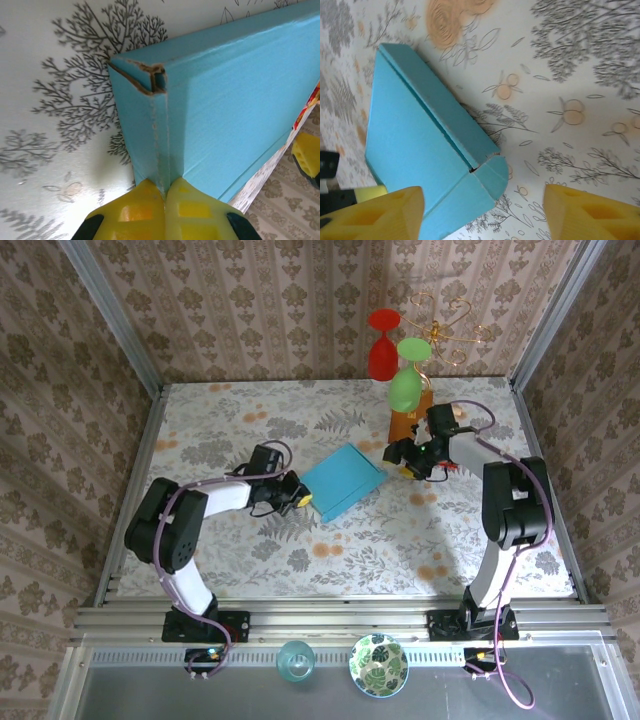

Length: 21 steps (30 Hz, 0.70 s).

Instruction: Fold the paper box

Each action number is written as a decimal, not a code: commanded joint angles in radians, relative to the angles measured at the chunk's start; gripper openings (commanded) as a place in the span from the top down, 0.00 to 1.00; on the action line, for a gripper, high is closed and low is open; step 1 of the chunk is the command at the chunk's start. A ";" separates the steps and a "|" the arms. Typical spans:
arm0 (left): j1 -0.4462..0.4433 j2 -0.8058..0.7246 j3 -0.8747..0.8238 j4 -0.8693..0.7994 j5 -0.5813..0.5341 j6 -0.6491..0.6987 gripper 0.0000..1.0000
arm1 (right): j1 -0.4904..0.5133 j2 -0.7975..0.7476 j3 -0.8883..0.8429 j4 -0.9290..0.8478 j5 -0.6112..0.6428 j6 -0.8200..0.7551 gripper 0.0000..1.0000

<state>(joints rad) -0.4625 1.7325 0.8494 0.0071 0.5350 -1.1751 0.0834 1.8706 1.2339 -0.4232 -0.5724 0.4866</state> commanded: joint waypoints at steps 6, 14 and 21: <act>0.098 0.003 -0.069 -0.050 0.154 0.216 1.00 | 0.041 0.105 0.070 -0.058 -0.187 -0.152 0.31; 0.166 0.035 -0.023 -0.131 0.255 0.388 1.00 | 0.088 0.150 0.092 -0.048 -0.229 -0.164 0.29; 0.207 0.066 -0.012 -0.121 0.324 0.454 1.00 | 0.094 0.217 0.120 -0.040 -0.343 -0.168 0.29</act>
<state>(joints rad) -0.2756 1.7676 0.8253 -0.0647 0.8253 -0.7948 0.1749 2.0502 1.3235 -0.4526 -0.8162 0.3378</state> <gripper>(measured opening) 0.058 0.707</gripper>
